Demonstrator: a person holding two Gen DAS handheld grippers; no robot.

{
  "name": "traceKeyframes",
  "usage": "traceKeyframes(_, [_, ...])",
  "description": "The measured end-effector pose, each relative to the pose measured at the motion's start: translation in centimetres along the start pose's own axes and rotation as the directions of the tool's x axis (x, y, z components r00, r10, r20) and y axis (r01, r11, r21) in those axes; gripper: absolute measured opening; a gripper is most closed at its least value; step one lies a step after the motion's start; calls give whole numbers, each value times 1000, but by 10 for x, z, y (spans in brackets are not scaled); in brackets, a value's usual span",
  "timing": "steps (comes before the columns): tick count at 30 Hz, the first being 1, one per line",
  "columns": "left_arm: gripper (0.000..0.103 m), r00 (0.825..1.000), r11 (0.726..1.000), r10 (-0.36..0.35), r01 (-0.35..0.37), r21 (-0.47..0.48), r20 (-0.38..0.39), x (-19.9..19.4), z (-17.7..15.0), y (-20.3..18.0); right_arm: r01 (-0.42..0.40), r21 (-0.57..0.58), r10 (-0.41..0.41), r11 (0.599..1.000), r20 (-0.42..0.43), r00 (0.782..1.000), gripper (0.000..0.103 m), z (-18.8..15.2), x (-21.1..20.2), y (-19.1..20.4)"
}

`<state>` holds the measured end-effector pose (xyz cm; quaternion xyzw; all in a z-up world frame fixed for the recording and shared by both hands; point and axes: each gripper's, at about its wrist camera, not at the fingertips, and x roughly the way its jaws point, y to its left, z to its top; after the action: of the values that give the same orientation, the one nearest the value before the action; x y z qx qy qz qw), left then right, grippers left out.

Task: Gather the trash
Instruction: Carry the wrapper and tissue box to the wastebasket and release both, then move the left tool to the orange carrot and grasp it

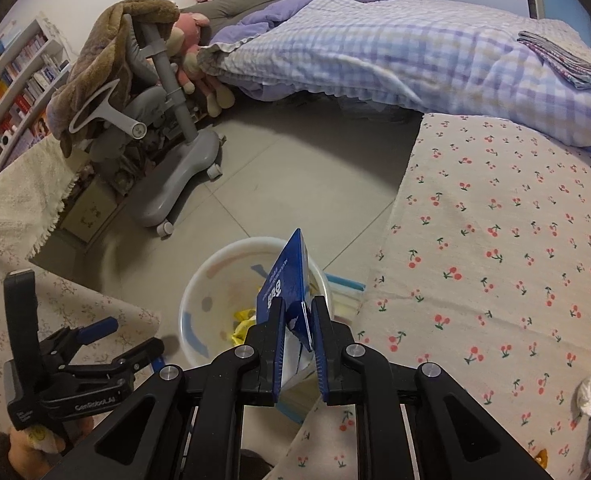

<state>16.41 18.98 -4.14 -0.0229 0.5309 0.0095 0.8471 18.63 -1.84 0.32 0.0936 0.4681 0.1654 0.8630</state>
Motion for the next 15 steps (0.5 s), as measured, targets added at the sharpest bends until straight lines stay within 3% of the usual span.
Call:
traceKeyframes(2, [94, 1000, 1000, 3, -3, 4, 1, 0, 0, 0, -20, 1, 20, 1000, -4, 1000, 25, 1, 5, -1])
traceKeyframes(3, [94, 1000, 1000, 5, -5, 7, 2, 0, -1, -2, -27, 8, 27, 1000, -10, 1000, 40, 1, 6, -1])
traceKeyframes(5, [94, 1000, 1000, 6, -6, 11, 2, 1, 0, -3, -21, 18, 21, 1000, -4, 1000, 61, 0, 3, -3])
traceKeyframes(15, [94, 1000, 999, 0, 0, 40, 4, -4, -4, -15, 35, 0, -35, 999, 33, 999, 70, -5, -31, -21])
